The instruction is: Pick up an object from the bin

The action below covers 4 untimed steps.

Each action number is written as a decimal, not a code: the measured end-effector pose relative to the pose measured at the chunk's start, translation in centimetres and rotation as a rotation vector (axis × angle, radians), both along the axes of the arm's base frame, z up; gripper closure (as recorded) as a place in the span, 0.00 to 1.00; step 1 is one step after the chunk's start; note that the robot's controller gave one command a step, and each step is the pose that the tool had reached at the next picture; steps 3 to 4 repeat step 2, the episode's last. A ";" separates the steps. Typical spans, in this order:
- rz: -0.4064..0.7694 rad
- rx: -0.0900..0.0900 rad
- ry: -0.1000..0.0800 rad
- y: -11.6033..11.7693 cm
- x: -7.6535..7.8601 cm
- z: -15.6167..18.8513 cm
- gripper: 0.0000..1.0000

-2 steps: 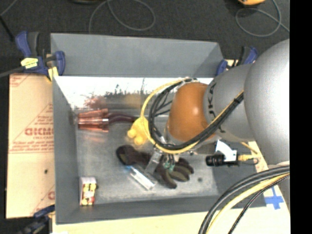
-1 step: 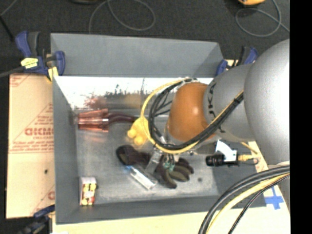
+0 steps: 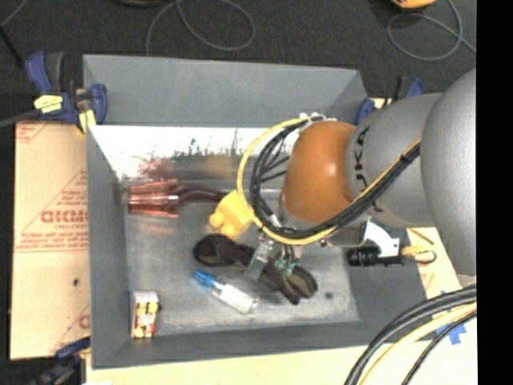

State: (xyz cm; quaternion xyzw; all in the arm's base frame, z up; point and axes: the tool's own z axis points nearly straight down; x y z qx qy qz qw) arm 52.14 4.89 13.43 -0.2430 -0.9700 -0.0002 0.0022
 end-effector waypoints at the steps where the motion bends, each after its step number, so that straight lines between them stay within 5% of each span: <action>1: 0.006 0.001 -0.014 0.1 0.2 4.5 1.00; 2: 0.011 0.000 0.000 0.4 -0.5 9.3 1.00; 4: 0.011 0.000 0.000 0.4 -0.5 9.3 1.00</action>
Offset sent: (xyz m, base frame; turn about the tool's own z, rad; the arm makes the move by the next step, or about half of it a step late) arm -0.0105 0.0093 0.1509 -0.0139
